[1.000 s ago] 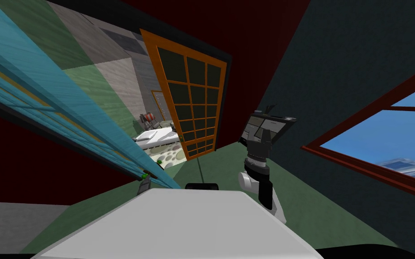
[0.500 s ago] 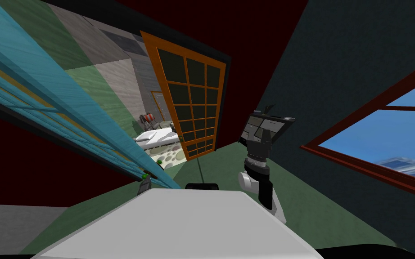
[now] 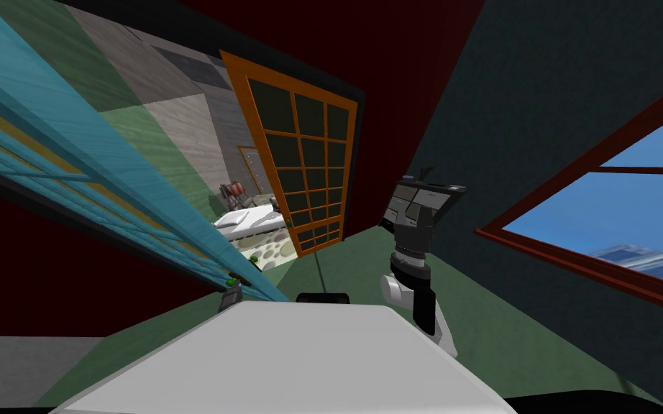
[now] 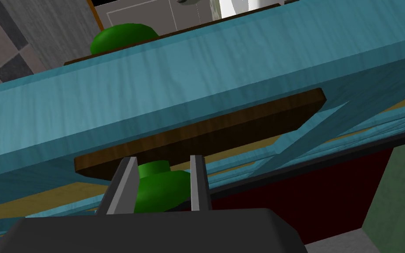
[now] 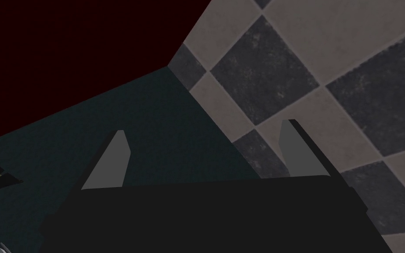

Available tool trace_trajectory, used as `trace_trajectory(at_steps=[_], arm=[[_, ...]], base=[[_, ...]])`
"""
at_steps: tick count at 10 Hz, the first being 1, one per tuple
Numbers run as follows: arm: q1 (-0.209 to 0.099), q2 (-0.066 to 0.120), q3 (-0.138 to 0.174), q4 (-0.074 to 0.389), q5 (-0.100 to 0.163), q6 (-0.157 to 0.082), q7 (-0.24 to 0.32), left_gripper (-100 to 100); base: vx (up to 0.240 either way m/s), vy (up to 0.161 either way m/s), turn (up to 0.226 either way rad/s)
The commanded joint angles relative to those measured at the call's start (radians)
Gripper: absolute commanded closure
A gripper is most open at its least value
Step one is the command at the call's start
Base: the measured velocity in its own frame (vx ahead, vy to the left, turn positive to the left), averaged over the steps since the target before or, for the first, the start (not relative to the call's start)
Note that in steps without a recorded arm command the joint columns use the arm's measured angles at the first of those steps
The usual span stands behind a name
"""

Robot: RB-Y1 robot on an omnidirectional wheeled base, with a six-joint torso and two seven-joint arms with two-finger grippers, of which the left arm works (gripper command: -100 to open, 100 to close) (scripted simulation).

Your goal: Pull the door open

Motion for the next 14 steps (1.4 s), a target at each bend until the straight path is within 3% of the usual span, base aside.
trace_trajectory(at_steps=[1, 6, 14], arm=[[0.006, 0.020, 0.017, -0.024, 0.029, 0.020, 0.045, 100], [0.005, 0.024, -0.001, -0.031, 0.051, 0.017, 0.113, 100], [0.005, 0.024, -0.001, -0.031, 0.051, 0.017, 0.113, 100]], base=[[0.001, 0.000, -0.043], [0.014, 0.006, -0.027], [-0.001, 0.000, -0.005]])
